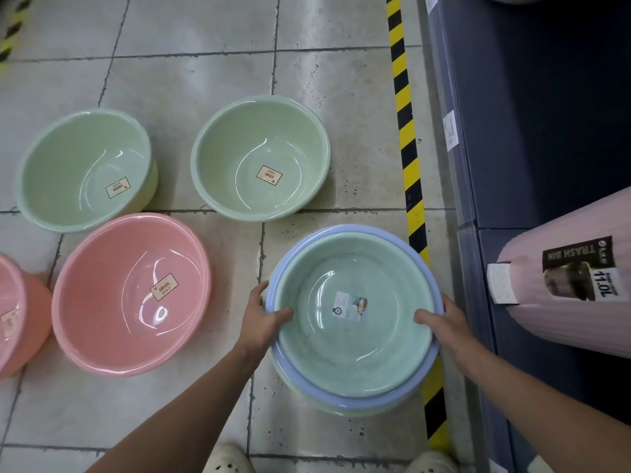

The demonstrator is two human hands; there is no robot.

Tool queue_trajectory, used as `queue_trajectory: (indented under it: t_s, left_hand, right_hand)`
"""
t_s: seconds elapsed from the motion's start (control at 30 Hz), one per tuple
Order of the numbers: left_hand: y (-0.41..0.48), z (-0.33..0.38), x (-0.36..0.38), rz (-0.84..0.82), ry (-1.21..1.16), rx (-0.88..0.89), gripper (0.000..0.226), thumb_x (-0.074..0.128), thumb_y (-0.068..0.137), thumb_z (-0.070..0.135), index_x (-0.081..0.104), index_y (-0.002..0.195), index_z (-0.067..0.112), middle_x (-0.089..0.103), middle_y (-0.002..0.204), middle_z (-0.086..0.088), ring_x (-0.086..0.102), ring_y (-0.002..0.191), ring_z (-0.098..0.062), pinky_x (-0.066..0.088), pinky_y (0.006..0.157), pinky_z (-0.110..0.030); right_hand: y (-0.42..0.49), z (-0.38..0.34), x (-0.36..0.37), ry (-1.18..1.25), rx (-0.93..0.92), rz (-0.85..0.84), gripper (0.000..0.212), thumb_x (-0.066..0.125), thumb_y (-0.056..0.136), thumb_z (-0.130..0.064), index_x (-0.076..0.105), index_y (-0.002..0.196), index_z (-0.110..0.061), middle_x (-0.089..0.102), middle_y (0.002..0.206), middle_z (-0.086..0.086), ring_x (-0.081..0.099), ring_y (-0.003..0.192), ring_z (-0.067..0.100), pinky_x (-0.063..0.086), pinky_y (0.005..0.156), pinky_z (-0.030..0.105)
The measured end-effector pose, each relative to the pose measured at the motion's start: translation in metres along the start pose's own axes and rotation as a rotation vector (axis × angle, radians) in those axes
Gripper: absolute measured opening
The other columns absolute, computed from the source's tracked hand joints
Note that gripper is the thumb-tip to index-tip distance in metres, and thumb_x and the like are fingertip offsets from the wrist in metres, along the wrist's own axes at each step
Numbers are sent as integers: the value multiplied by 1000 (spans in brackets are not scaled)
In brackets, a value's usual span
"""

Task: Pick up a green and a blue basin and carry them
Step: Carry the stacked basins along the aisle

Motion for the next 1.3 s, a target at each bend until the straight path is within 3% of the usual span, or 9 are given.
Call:
queue_trajectory:
  t_s: [0.13,0.3,0.43,0.6,0.83,0.9,1.0,1.1,1.3]
  left_hand:
    - [-18,20,-26,-30,27,17,88,72,56,20,49,141,23,71,115,-2,73,98,-21,61,86,-47]
    - [-62,60,-70,1,4,68,68,66,59,16,58,125,24,74,106,2,73,87,-9,56,64,-19]
    - [-91,81,-122,75,-55,70,62,67,58,18,62,120,24,75,105,-1,72,96,-23,59,75,-35]
    - [-122,96,-200,164,-162,48,56,65,59,17,66,114,25,77,99,1,73,90,-18,55,60,-18]
    - [-142,81,-326,291,-268,1,48,64,59,14,71,105,20,80,92,-2,75,87,-24,58,66,-31]
    - [-144,70,-357,314,-288,-7,49,64,59,14,71,108,18,79,97,-6,74,91,-29,61,70,-38]
    - [-145,57,-396,339,-309,-28,54,64,60,16,71,113,17,78,99,-8,74,84,-25,56,57,-27]
    - [-138,44,-424,371,-337,-52,53,65,58,15,72,110,17,79,97,-8,75,84,-27,54,54,-25]
    - [-105,23,-448,407,-392,-57,56,66,55,15,73,110,23,80,97,-2,76,89,-25,60,68,-37]
  right_hand:
    - [-32,-31,5,-9,-49,-43,42,66,61,-20,64,101,-31,72,100,1,68,93,22,55,78,38]
    - [-71,-99,24,-86,-151,-92,44,66,63,-21,65,107,-29,73,102,0,69,94,20,55,74,35]
    - [-101,-165,59,-162,-229,-141,40,69,66,-20,64,104,-30,71,102,0,68,93,19,54,71,34]
    - [-134,-228,127,-262,-309,-231,34,68,84,-2,65,106,-28,73,102,-1,69,90,15,53,66,27]
    - [-182,-276,258,-303,-377,-335,43,66,60,-15,71,101,-26,75,94,-7,69,73,-4,50,59,10]
    - [-190,-276,293,-323,-365,-362,43,66,60,-15,71,101,-26,76,93,-10,70,75,-3,51,59,10]
    - [-196,-274,337,-349,-362,-382,40,67,59,-16,72,97,-25,76,90,-12,70,75,-1,51,59,12]
    - [-197,-270,371,-353,-347,-395,38,67,59,-16,72,96,-24,77,84,-12,71,75,2,52,58,13]
    - [-172,-269,416,-410,-327,-461,35,73,72,-6,69,97,-31,76,92,-9,70,77,2,52,64,22]
Point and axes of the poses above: each hand's wrist, its own y-axis towards the middle knuckle, its own x-axis out of the palm, z = x × y, the point moved 2 cm from there along y, towards the middle knuckle
